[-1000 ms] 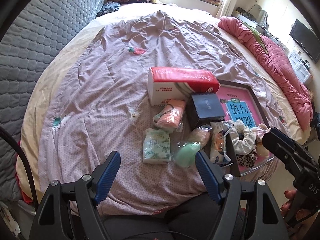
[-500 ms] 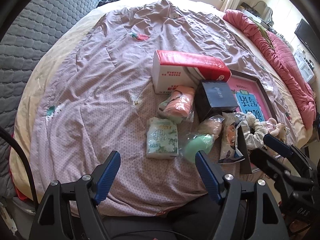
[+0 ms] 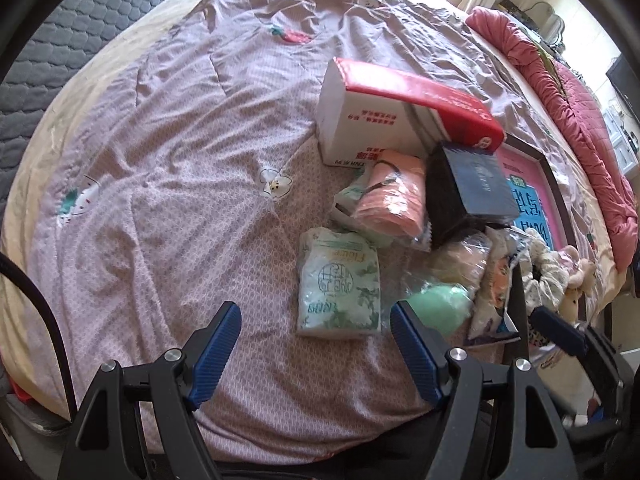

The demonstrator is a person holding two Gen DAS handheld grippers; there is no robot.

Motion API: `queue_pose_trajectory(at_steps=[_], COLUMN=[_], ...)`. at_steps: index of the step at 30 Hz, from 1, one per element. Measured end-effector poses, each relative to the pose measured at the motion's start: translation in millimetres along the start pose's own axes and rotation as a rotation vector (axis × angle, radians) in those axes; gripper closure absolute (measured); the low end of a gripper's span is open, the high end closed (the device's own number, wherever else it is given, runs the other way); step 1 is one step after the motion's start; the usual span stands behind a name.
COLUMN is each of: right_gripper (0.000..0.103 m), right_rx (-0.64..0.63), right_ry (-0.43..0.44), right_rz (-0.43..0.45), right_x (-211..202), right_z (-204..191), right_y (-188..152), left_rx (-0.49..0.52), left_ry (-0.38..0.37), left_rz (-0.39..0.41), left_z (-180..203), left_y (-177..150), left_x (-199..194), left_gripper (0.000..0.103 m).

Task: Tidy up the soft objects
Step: 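Grasp the white Flower packet with the left gripper while the right gripper grasps the bagged green ball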

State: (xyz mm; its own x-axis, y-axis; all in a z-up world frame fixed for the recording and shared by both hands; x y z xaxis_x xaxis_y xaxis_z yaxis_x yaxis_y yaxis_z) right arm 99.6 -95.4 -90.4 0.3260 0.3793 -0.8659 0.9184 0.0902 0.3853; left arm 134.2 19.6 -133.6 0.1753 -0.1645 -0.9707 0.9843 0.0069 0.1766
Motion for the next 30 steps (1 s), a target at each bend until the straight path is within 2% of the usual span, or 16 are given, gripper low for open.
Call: queue_pose_trajectory(at_steps=[12, 24, 26, 30], right_gripper=[0.025, 0.025, 0.028, 0.040], right_rx=[-0.014, -0.014, -0.001, 0.027], right_ry=[-0.009, 0.006, 0.008, 0.013], right_rz=[-0.067, -0.058, -0.065, -0.090], right_x=[43.2, 61.1, 64.7, 74.4], right_z=[-10.1, -16.5, -14.9, -9.5], right_y=[-4.9, 4.3, 5.1, 5.6], left_rx=[-0.005, -0.007, -0.009, -0.012], left_ry=[-0.047, -0.065, -0.070, -0.076], left_rz=[-0.058, -0.087, -0.088, -0.092], left_z=[1.0, -0.2, -0.2, 1.1], left_y=[14.4, 15.9, 16.6, 18.7], left_x=[35.3, 52.7, 54.1, 58.4], left_gripper=[0.027, 0.027, 0.027, 0.027])
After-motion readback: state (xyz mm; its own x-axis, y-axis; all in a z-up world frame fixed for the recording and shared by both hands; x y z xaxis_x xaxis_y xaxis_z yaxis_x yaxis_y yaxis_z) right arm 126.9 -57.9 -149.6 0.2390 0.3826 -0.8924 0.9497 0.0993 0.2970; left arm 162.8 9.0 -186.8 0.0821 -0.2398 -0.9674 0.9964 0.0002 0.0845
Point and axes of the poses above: each gripper's, at about its wrist camera, not at the fingertips, and x roughly the way its jaws point, z to its right, y to its top, the point moved 10 cm from there along x, roughly the way its jaws point, and after that the axes turned 7 degrees about -z, right-handed, at the moved point
